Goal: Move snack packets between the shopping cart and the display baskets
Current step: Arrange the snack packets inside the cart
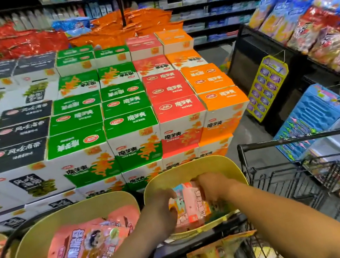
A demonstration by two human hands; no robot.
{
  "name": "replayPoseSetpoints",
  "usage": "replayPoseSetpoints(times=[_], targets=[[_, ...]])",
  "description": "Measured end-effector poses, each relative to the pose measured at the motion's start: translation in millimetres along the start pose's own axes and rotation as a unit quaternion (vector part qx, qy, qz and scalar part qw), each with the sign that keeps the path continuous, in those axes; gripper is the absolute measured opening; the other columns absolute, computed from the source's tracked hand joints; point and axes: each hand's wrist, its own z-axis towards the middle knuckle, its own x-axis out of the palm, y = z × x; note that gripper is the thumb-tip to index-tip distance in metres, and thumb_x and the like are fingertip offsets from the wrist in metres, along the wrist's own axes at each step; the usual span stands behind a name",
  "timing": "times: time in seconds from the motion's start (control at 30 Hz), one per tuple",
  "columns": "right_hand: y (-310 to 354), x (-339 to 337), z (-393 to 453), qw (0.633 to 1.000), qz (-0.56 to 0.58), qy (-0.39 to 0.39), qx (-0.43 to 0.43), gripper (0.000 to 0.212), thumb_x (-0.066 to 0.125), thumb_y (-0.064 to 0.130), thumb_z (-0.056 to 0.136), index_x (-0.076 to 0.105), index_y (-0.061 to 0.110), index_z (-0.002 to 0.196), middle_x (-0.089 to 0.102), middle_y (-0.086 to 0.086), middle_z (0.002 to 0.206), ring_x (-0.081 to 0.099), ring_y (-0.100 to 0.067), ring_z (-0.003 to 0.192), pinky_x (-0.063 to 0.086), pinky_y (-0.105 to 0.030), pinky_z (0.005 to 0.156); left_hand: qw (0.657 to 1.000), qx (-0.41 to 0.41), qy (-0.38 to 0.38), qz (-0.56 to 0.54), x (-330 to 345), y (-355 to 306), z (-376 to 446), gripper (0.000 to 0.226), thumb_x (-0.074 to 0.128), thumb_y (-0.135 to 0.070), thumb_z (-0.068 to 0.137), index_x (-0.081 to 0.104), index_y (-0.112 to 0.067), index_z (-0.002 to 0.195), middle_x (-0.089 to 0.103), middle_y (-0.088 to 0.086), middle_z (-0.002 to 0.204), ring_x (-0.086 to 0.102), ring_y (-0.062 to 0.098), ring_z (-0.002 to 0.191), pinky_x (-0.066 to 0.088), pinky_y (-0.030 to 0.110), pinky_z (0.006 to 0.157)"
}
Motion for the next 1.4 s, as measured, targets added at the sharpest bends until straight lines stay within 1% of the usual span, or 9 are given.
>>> replayPoseSetpoints(times=[0.1,0.27,0.4,0.63,0.83,0.93,1.13,1.27,1.4], targets=[[-4.3,-9.0,-14.1,1.000,-0.026,0.011,-0.005,0.018,0.063,0.015,0.090,0.065,0.019,0.108,0.072,-0.011,0.112,0.069,-0.038,0.103,0.057,-0.041,0.076,0.998,-0.021,0.009,0.063,5.6,-2.0,34.5,0.041,0.055,-0.012,0.096,0.058,-0.020,0.136,0.054,0.004,0.143,0.053,0.023,0.129,0.041,0.025,0.104],[-15.7,-19.1,-55.3,1.000,-0.001,-0.017,0.015,0.038,0.068,0.015,0.090,0.068,0.022,0.126,0.069,-0.007,0.118,0.069,-0.035,0.102,0.059,-0.040,0.082,0.983,-0.056,0.088,0.152,19.2,3.6,76.0,0.026,0.054,-0.016,0.096,0.059,-0.011,0.121,0.067,0.012,0.126,0.066,0.028,0.115,0.052,0.036,0.089],[-27.4,-18.5,-103.4,0.992,0.030,-0.113,-0.046,0.059,0.069,0.016,0.090,0.060,0.039,0.144,0.060,0.001,0.124,0.064,-0.031,0.110,0.052,-0.039,0.084,0.964,-0.047,0.150,0.217,35.0,6.0,90.5,0.030,0.053,-0.024,0.097,0.063,-0.013,0.122,0.069,0.010,0.128,0.067,0.028,0.116,0.053,0.036,0.092],[-33.4,-3.8,-128.2,0.971,0.116,-0.202,-0.056,0.040,0.074,0.025,0.093,0.067,0.036,0.131,0.060,0.008,0.116,0.064,-0.022,0.109,0.051,-0.036,0.086,0.956,-0.027,0.174,0.235,55.9,1.9,98.9,0.047,0.063,-0.027,0.094,0.054,-0.026,0.140,0.062,0.001,0.139,0.060,0.025,0.126,0.045,0.034,0.105],[-29.4,4.3,-123.5,0.968,0.125,-0.210,-0.058,0.030,0.072,0.030,0.095,0.067,0.033,0.125,0.062,0.010,0.119,0.064,-0.022,0.111,0.052,-0.039,0.086,0.966,-0.104,0.156,0.179,47.7,3.4,98.4,0.049,0.082,-0.025,0.076,0.061,-0.023,0.121,0.070,0.001,0.123,0.067,0.024,0.112,0.055,0.035,0.090],[-28.3,6.5,-118.8,0.969,0.127,-0.203,-0.053,0.034,0.072,0.031,0.095,0.065,0.036,0.127,0.062,0.012,0.120,0.064,-0.020,0.111,0.053,-0.039,0.085,0.967,-0.089,0.157,0.178,41.8,2.7,94.8,0.041,0.082,-0.029,0.073,0.067,-0.022,0.111,0.073,0.001,0.110,0.070,0.024,0.099,0.054,0.033,0.077],[-28.4,12.6,-110.0,0.959,0.186,-0.211,-0.041,0.037,0.075,0.029,0.092,0.067,0.032,0.128,0.057,0.020,0.108,0.061,-0.012,0.098,0.051,-0.034,0.081,0.983,-0.004,0.091,0.161,21.1,7.4,69.4,0.017,0.070,-0.023,0.081,0.065,-0.021,0.097,0.070,0.002,0.104,0.066,0.023,0.095,0.042,0.030,0.066],[-29.9,10.1,-115.2,0.919,0.305,-0.247,-0.020,0.026,0.080,0.023,0.089,0.075,0.035,0.112,0.066,0.019,0.103,0.062,-0.003,0.095,0.052,-0.028,0.082,0.990,0.043,0.008,0.134,-7.1,-2.7,47.1,0.015,0.066,-0.030,0.083,0.061,-0.020,0.093,0.068,-0.002,0.096,0.063,0.024,0.092,0.046,0.035,0.068],[-26.1,0.1,-140.3,0.804,0.496,-0.327,0.007,0.045,0.083,0.010,0.088,0.077,0.052,0.102,0.079,0.018,0.099,0.073,-0.002,0.090,0.054,-0.013,0.073,0.991,0.075,-0.108,0.028,-40.6,-19.2,19.5,0.017,0.071,-0.032,0.084,0.056,-0.027,0.089,0.066,-0.006,0.079,0.062,0.015,0.074,0.045,0.036,0.060]])
